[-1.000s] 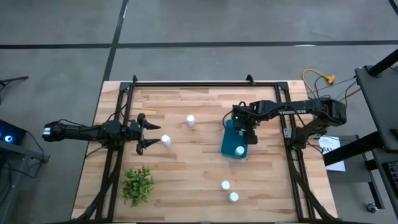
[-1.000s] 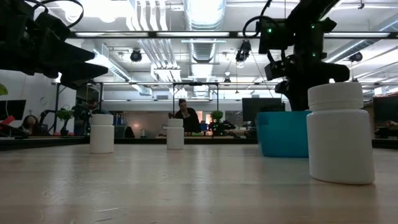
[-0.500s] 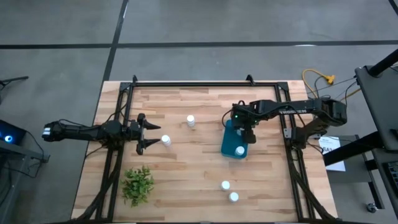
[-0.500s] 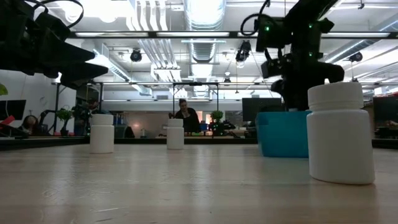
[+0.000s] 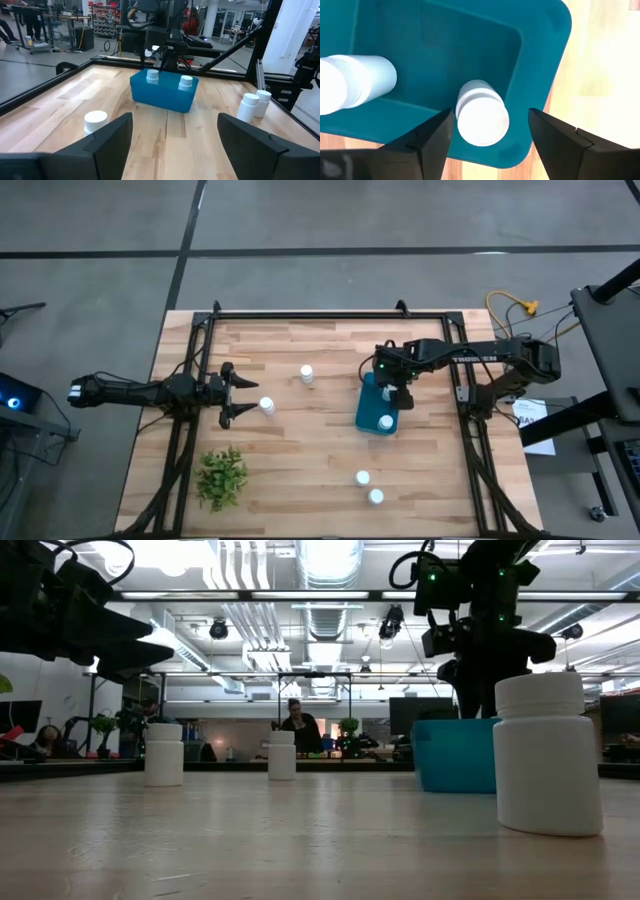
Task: Pick and place pill bottles into a basket
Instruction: Put the white medicine bottle into the blue bin
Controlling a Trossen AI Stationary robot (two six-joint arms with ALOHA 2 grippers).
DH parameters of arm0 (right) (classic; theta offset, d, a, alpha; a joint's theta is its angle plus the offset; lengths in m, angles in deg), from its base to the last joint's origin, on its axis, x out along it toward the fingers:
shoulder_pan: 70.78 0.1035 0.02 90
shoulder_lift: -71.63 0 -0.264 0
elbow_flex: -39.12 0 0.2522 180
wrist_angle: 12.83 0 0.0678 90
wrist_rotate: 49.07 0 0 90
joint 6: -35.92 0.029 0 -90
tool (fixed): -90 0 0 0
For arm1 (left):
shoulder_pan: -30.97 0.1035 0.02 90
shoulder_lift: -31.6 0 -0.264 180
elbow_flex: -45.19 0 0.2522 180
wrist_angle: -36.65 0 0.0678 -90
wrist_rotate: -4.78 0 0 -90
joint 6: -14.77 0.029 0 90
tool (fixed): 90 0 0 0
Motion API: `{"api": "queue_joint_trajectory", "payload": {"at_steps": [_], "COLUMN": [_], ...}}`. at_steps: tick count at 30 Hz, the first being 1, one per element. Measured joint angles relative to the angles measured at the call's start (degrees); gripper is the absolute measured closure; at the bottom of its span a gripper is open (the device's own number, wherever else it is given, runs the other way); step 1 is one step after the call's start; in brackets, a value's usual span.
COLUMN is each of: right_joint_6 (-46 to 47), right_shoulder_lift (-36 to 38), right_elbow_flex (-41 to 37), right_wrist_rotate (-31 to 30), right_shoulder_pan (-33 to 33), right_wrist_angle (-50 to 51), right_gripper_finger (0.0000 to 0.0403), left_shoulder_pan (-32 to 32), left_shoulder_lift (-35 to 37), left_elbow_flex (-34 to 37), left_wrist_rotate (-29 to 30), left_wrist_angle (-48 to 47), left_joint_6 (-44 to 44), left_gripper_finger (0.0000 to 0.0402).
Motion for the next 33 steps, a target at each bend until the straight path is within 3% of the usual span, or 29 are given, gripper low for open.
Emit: {"api": "queue_joint_trajectory", "payload": {"at_steps": [15,19,33], "right_joint_6": [2.87,4.52,14.23], "right_shoulder_lift": [0.02,0.04,-2.39], "right_elbow_flex": [10.19,12.51,20.96], "right_wrist_rotate": [1.49,3.42,1.58], "right_shoulder_pan": [2.83,7.2,27.28], "right_wrist_angle": [10.51,10.51,10.4], "right_gripper_finger": [0.0099,0.0104,0.0115], "left_shoulder_pan": [0.0,0.02,0.07], "left_shoulder_lift": [0.02,0.07,-0.02], "left_elbow_flex": [0.0,0.0,0.0], "left_wrist_rotate": [0.01,0.0,0.02], "left_wrist_angle": [0.02,0.02,0.02], "left_joint_6": [0.0,0.0,0.0], "left_gripper_finger": [0.0127,0.0127,0.0127]}}
